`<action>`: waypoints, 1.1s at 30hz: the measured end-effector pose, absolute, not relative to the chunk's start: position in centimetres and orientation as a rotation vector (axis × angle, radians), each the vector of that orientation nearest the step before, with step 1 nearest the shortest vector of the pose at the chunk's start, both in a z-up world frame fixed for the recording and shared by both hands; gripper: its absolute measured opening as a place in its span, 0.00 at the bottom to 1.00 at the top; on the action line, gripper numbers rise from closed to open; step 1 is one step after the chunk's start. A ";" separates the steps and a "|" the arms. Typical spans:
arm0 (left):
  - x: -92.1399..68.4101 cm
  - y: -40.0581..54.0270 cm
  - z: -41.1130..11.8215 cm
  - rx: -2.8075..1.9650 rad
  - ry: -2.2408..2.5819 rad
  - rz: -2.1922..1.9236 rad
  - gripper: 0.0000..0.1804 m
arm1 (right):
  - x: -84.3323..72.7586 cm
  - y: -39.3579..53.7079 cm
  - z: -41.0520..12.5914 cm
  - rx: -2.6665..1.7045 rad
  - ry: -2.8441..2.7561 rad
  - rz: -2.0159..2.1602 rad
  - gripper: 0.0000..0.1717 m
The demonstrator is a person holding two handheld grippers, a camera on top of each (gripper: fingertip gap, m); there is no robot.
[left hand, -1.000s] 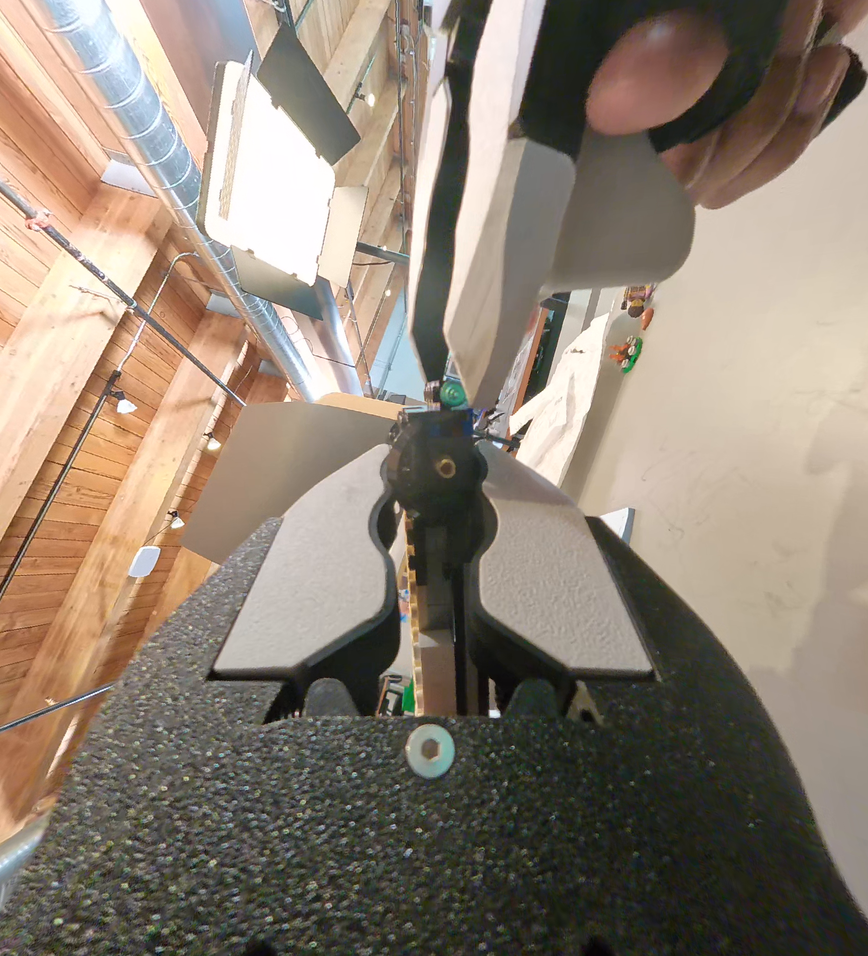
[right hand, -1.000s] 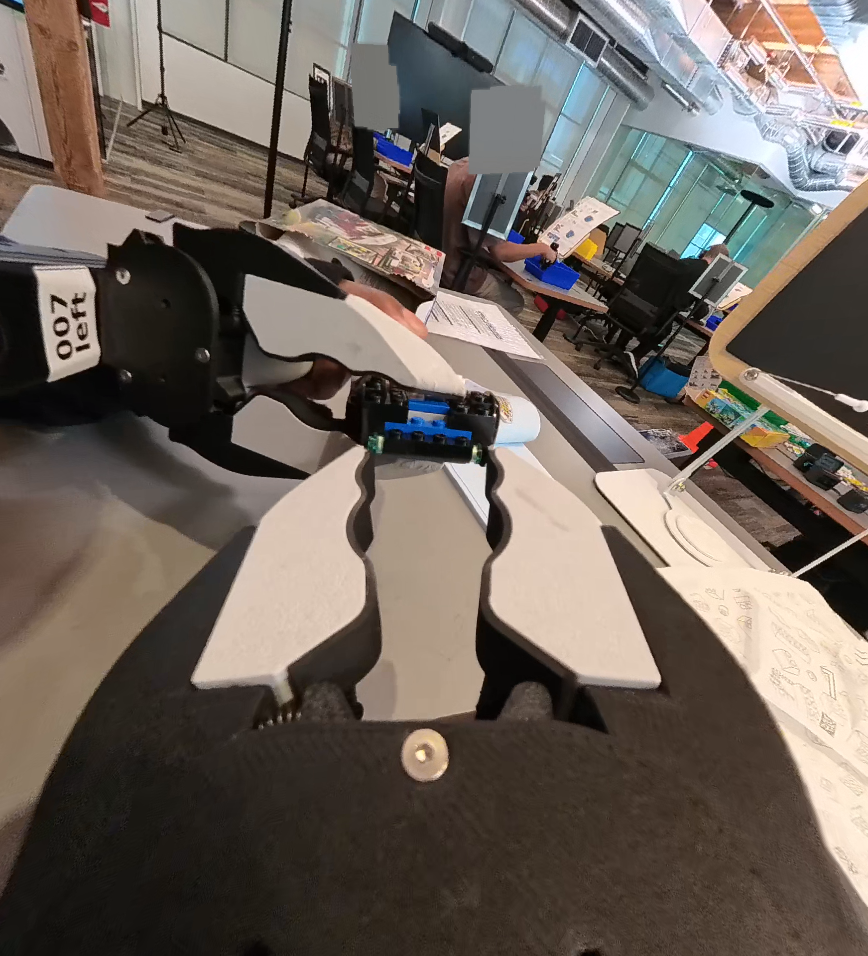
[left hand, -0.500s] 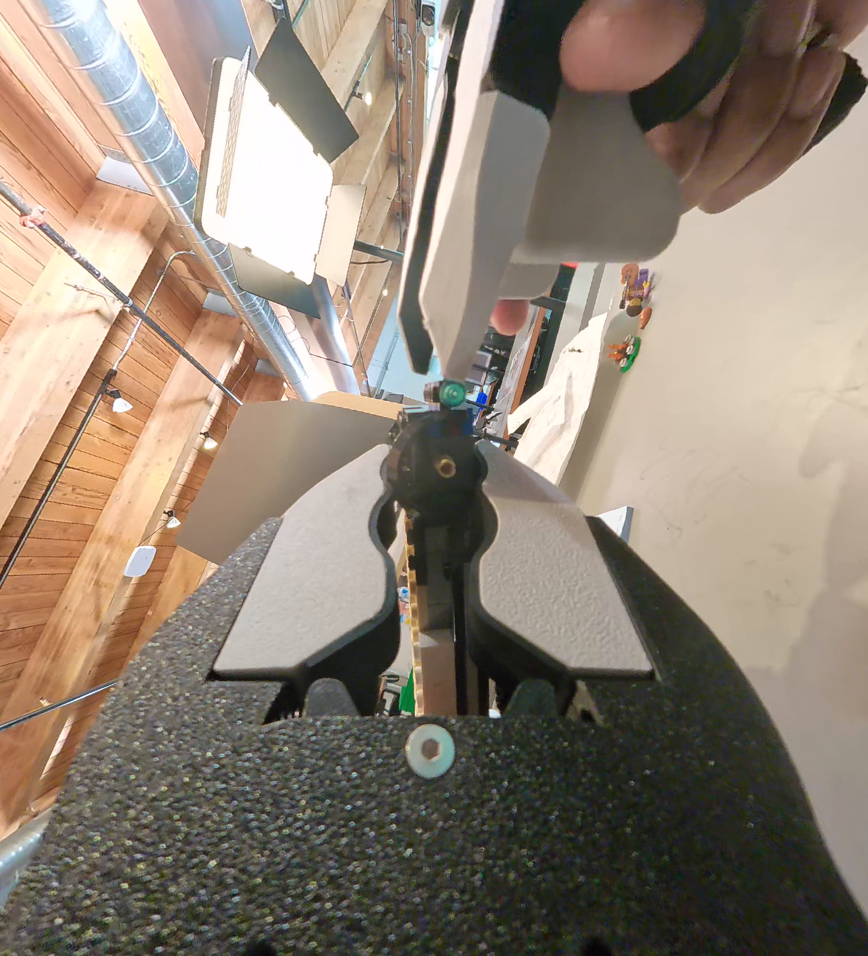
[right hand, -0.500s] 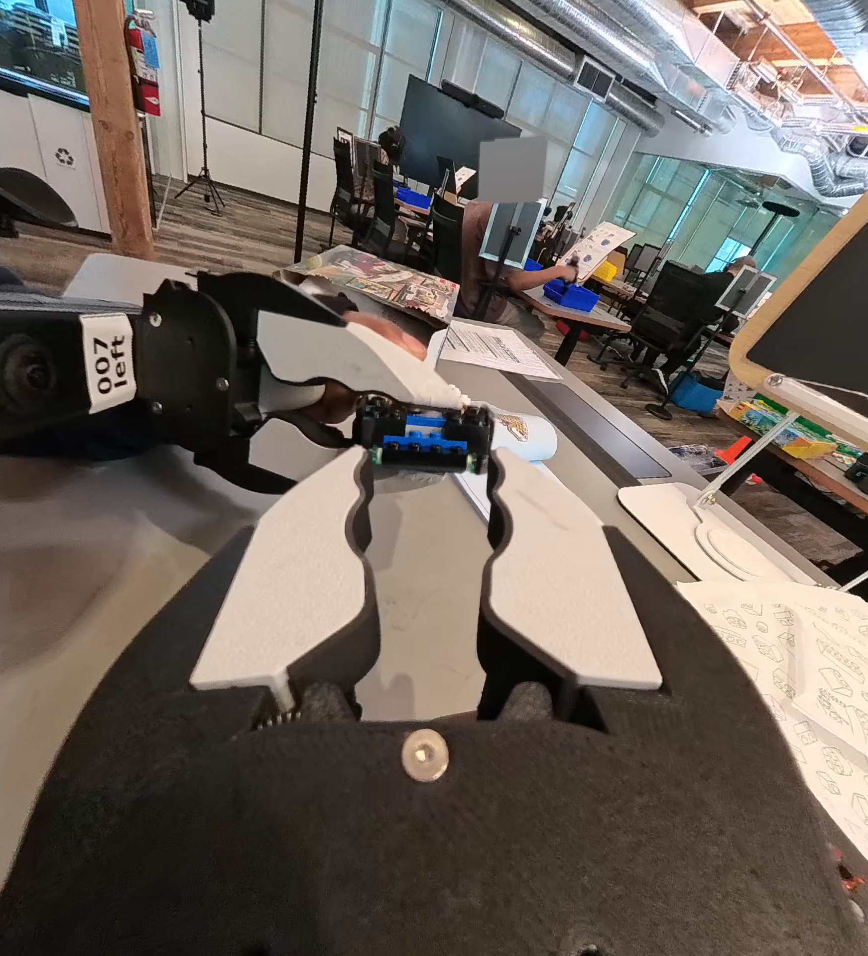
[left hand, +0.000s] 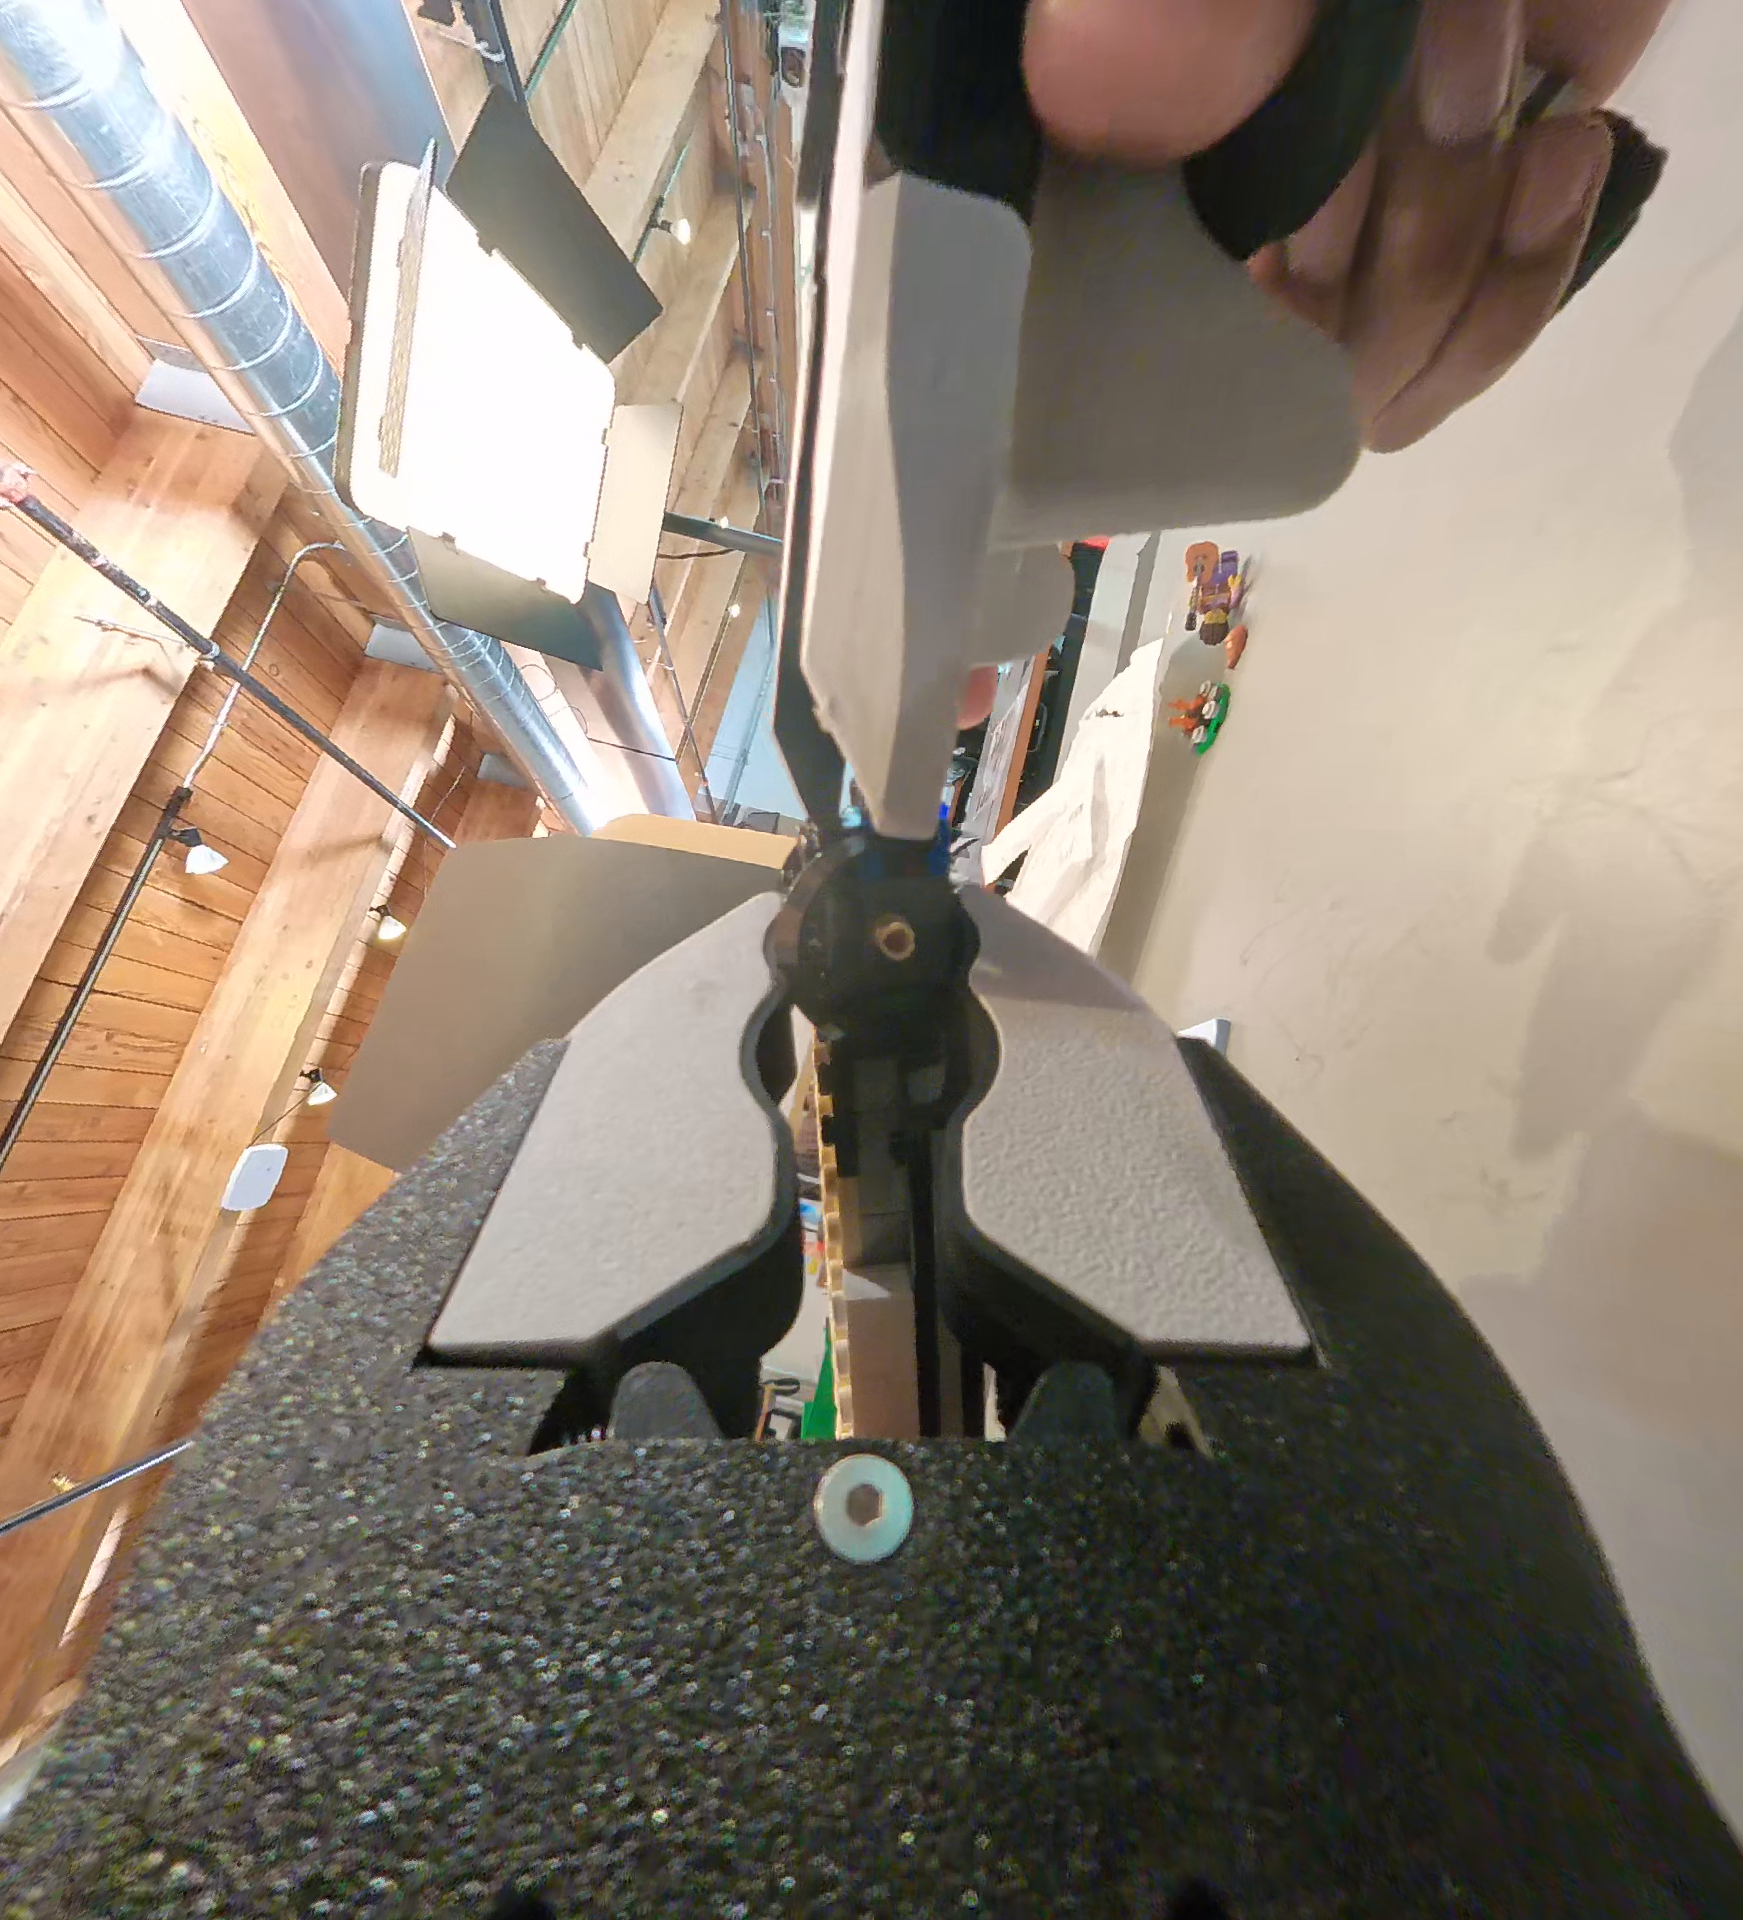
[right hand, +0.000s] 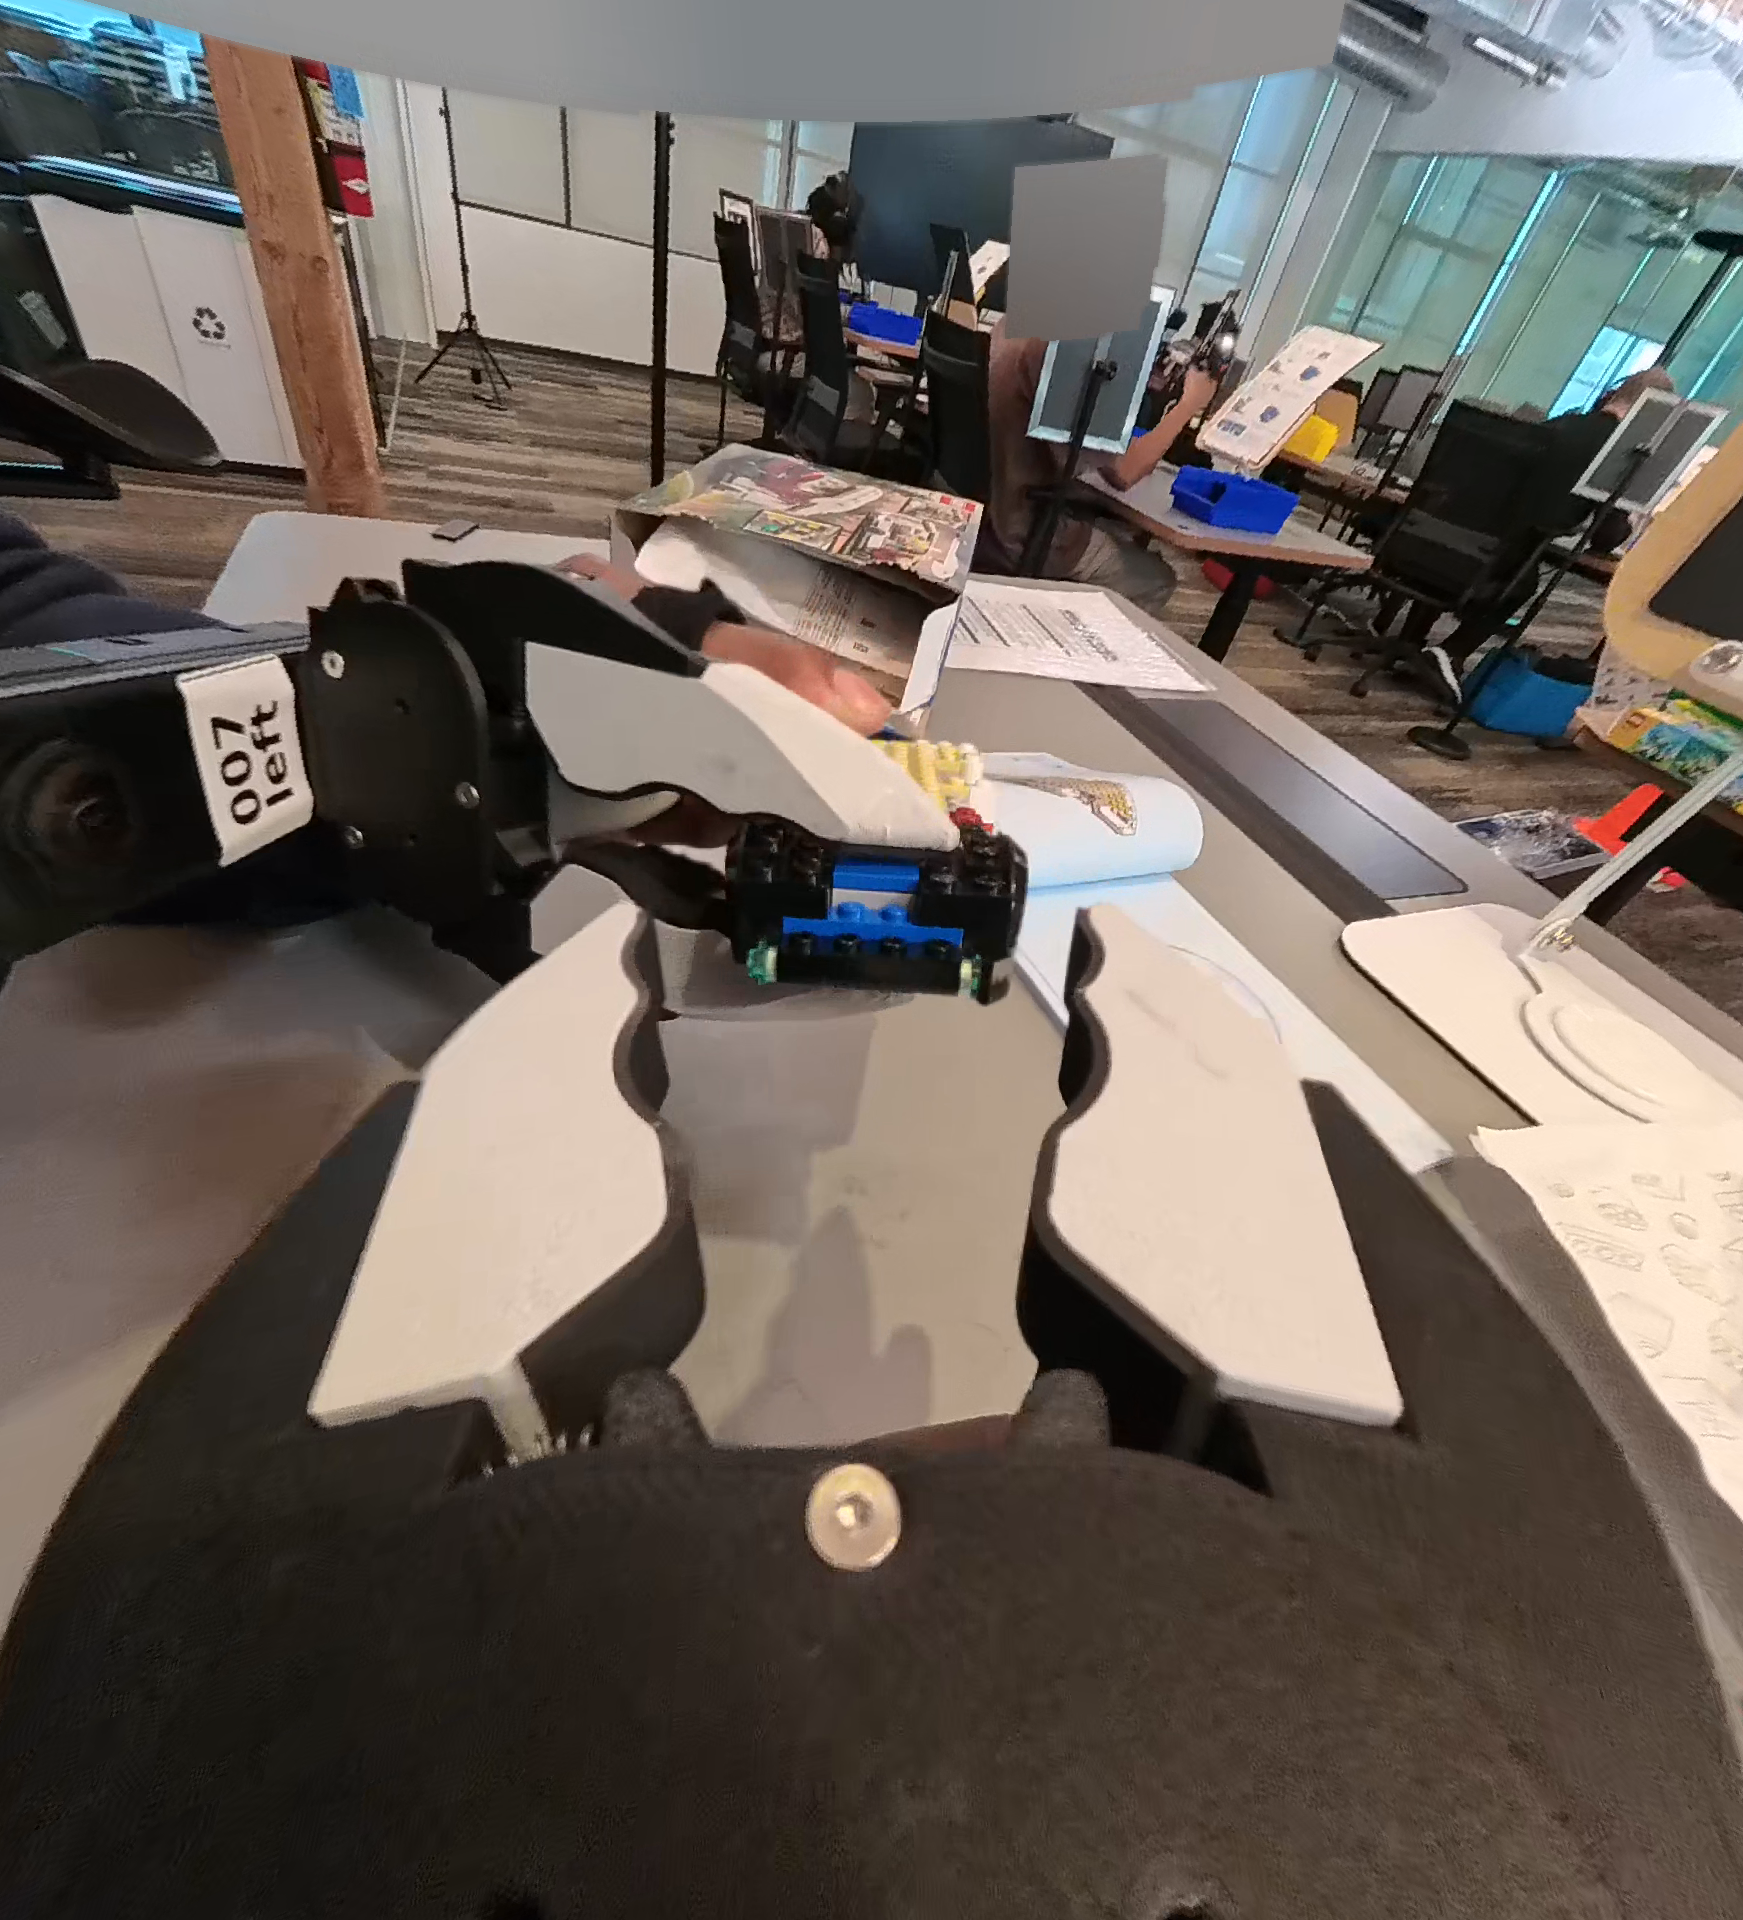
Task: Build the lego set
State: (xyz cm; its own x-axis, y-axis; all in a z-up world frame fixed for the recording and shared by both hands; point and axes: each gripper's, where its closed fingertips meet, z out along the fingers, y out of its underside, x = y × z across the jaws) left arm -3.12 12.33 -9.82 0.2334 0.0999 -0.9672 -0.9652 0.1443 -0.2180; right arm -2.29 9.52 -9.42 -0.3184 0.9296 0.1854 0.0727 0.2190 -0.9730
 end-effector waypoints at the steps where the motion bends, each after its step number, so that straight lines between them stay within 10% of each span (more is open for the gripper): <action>1: -3.1 12.4 -9.9 -1.131 1.024 1.000 0.14 | -2.3 9.5 -9.5 -0.974 -1.611 1.232 0.44; 33: -2.5 13.2 -12.1 -1.282 1.000 0.809 0.21 | -3.1 11.4 -10.9 -1.128 -1.526 1.220 0.35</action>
